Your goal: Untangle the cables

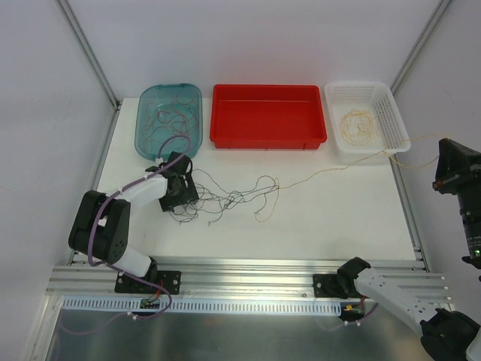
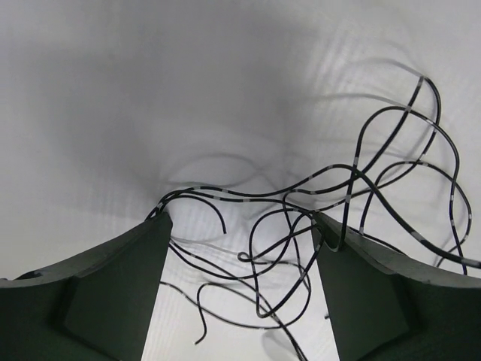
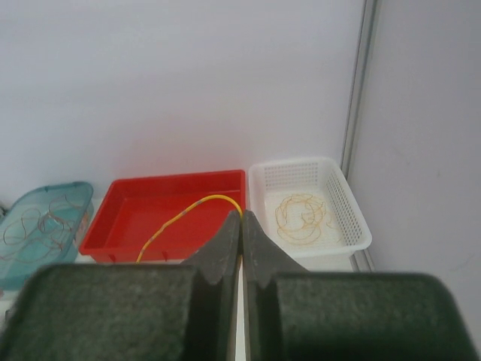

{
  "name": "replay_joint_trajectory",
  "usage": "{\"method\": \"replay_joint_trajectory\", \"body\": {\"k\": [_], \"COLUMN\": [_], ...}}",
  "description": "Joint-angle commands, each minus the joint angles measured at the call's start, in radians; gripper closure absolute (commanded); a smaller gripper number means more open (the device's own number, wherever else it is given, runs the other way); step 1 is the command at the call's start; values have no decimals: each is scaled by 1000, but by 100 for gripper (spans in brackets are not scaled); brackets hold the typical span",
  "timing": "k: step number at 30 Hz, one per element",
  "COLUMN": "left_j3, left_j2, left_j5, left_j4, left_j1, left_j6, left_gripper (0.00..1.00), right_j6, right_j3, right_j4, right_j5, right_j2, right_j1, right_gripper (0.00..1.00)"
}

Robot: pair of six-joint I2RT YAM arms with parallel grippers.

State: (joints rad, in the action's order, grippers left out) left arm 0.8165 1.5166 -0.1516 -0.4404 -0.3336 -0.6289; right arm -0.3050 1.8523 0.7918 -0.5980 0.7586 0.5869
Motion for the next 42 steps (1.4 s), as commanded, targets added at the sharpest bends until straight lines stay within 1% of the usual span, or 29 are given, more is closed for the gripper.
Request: {"method": "replay_joint_trajectory", "body": {"k": [1,3,6,7,9,10,11,12,14,15,16,17,18,19,21,22,24,25,26,27,29,32,33,34,37,38,39,40,42], "left_j3": [-45,-57,-59,-56,-60,-66,-73,-83,-94,-106,-109,-111,-115,-114,-109,-108,-109,-115,-122,-137,-140,-137,-135,-134,-140,-140,-137,-132,-138], "left_j2": [-28,-47,-85,-108,-134,-151,-192,-214,-297,-326,-381,-404,-426,-458,-476,-481,-480,-478,-480,-480,-477,-460,-452,-441,-412,-406,-398,-391,-400], "left_j5": [-78,-89,-80,-78,-81,-82,-82,-68,-37,-28,-10,-2,9,20,43,64,87,101,127,138,133,126,126,124,130,139,150,180,219], "left_j4": [-55,-55,-57,-57,-70,-75,-80,-86,-93,-95,-100,-103,-103,-107,-112,-115,-123,-124,-124,-123,-121,-119,-115,-115,-112,-110,-107,-104,-92], "left_j1": [71,99,110,111,119,129,142,177,224,278,313,339,379,451,519,577,643,710,743,771,827,867,870,874,880,878,880,880,872], "left_j6": [15,6,0,6,11,11,11,3,0,6,11,18,38,49,76,81,80,74,64,48,38,20,18,20,26,32,49,57,76], "left_gripper": [24,27,38,53,65,74,86,91,97,99,100,100,100,100,100,100,100,100,100,100,100,100,100,100,100,100,100,100,100], "right_j6": [-13,-3,43,56,101,116,142,196,245,272,276,276,274,267,256,260,273,273,268,261,247,218,211,202,165,161,162,170,204], "right_j3": [-25,-82,-132,-190,-289,-389,-430,-464,-559,-586,-605,-619,-614,-602,-547,-523,-440,-414,-389,-319,-231,-70,-32,57,180,244,264,274,248], "right_j4": [-78,-91,-25,19,46,75,99,127,184,188,185,182,182,185,196,201,213,208,196,184,184,164,147,138,98,86,69,63,76], "right_j5": [-42,-20,-20,-26,-55,-66,-88,-94,-77,-60,-40,2,23,82,131,116,101,86,80,72,50,20,15,4,-25,-11,18,149,307], "right_j2": [-25,-45,-33,-25,-27,-25,-21,-16,-10,-16,-21,-27,-22,-16,16,30,62,68,71,88,116,171,183,211,266,278,288,292,306], "right_j1": [8,11,19,19,19,16,11,1,-62,-123,-156,-189,-264,-306,-398,-400,-418,-433,-447,-469,-483,-506,-519,-525,-535,-535,-535,-535,-533], "right_gripper": [99,99,99,99,99,99,99,99,99,99,99,99,99,99,99,99,99,99,99,99,99,99,99,99,99,99,99,99,99]}}
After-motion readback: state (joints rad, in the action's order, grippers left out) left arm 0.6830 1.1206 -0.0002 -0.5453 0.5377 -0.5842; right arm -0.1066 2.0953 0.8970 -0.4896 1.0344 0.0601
